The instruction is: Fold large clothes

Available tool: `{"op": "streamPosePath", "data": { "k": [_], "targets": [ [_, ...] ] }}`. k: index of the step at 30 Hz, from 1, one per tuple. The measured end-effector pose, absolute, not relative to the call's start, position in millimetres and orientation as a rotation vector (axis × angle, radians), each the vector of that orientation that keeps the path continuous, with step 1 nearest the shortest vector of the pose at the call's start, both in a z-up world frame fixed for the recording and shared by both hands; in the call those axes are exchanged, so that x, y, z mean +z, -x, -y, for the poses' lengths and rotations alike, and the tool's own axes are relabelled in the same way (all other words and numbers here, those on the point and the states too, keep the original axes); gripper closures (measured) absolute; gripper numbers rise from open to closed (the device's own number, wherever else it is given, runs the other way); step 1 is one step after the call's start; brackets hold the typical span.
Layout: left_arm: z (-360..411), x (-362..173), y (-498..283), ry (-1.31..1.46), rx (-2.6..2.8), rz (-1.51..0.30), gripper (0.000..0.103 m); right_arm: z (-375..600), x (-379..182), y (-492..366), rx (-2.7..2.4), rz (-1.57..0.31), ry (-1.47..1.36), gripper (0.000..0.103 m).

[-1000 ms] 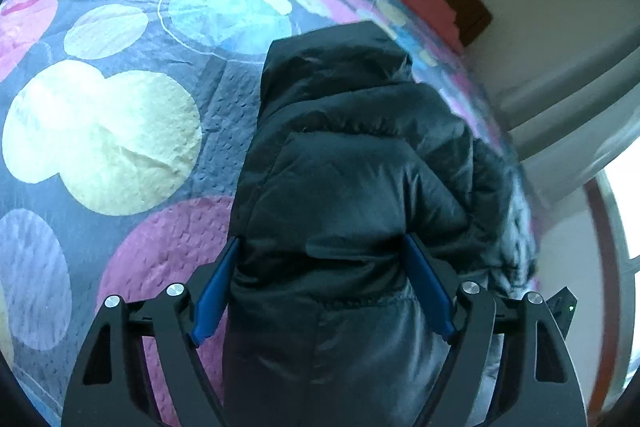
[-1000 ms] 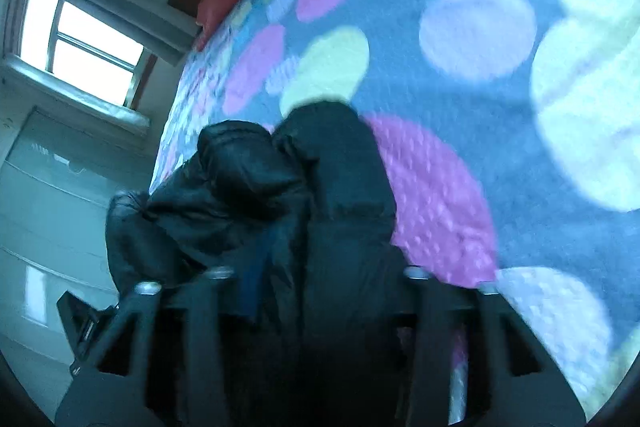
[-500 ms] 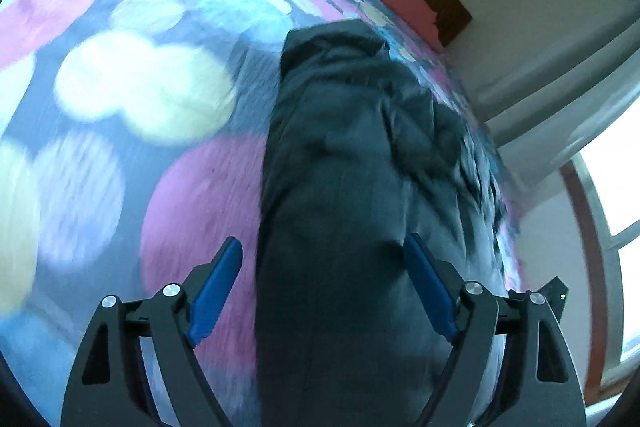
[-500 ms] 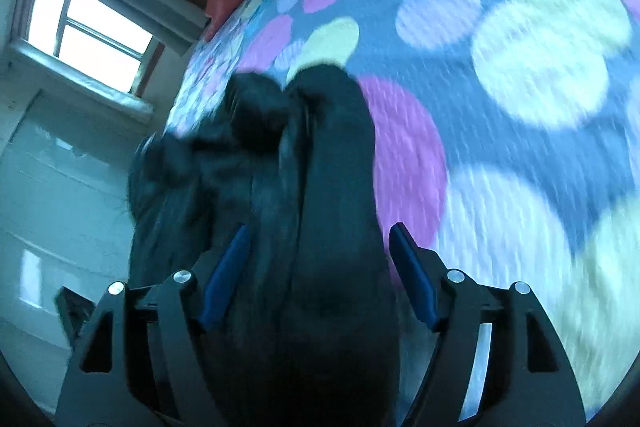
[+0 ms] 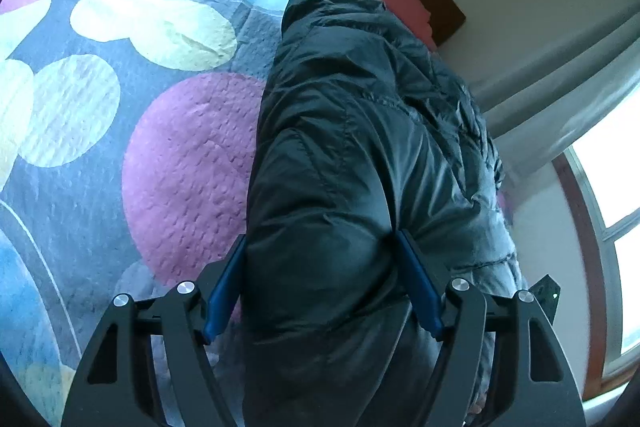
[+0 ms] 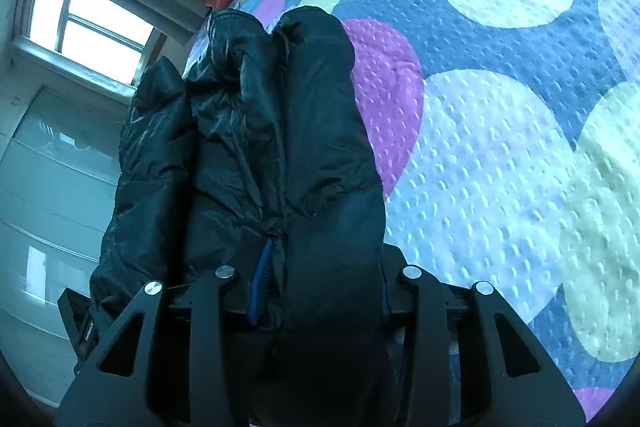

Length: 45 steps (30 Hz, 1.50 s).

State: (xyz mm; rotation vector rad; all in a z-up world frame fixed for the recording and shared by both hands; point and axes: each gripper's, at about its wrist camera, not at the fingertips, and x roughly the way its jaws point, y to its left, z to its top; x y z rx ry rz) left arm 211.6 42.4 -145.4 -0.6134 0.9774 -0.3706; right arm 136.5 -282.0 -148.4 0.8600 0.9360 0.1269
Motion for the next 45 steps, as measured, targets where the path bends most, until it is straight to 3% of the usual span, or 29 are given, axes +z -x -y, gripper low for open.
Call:
{"op": "streamPosePath", "data": {
  "k": [12,18,45],
  "targets": [
    [-54.2,-121.1,-167.8,0.623,-0.364,-0.934,0.026,286.1,-121.6,-86.4,0.118,-0.89,-0.878,0.044],
    [-45.0,-130.2,-163.3,0.559,-0.344,-0.943,0.026,285.3,-131.8,-81.4,0.113,-0.919,-0.884,0.053],
    [-25.4,-100.6,-144.8,0.257,-0.182,-0.9,0.025,259.2,-89.3,-46.8,-0.055,-0.89,-0.598,0.043]
  ]
}}
